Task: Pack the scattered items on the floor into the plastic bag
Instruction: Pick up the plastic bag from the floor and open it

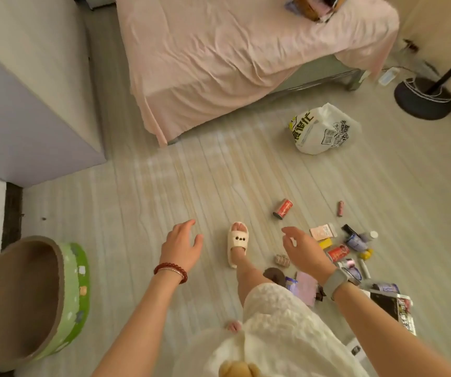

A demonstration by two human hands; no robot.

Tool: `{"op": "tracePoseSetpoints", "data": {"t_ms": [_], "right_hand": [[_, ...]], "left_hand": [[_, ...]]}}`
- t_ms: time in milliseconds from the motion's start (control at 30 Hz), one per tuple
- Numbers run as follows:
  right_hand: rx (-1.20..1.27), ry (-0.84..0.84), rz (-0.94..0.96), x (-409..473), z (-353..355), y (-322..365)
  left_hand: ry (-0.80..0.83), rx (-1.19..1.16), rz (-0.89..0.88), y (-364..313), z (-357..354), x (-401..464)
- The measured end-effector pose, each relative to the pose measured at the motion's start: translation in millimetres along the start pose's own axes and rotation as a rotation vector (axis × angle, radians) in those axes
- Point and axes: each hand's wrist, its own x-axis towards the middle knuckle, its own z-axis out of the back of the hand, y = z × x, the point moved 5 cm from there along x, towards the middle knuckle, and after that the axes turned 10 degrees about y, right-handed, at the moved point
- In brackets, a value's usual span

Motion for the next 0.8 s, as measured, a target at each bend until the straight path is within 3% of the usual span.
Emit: {"op": "tracePoseSetpoints", "data": {"t_ms": [467,800], "right_hand": [[0.188,-0.091,-0.150,248,204,94],[0.540,-0.318,-0.446,379,319,77]], "left_hand": [[0.150,0.146,-0.194,-195,145,322],[0.410,0.321,-0.434,-360,164,563]]}}
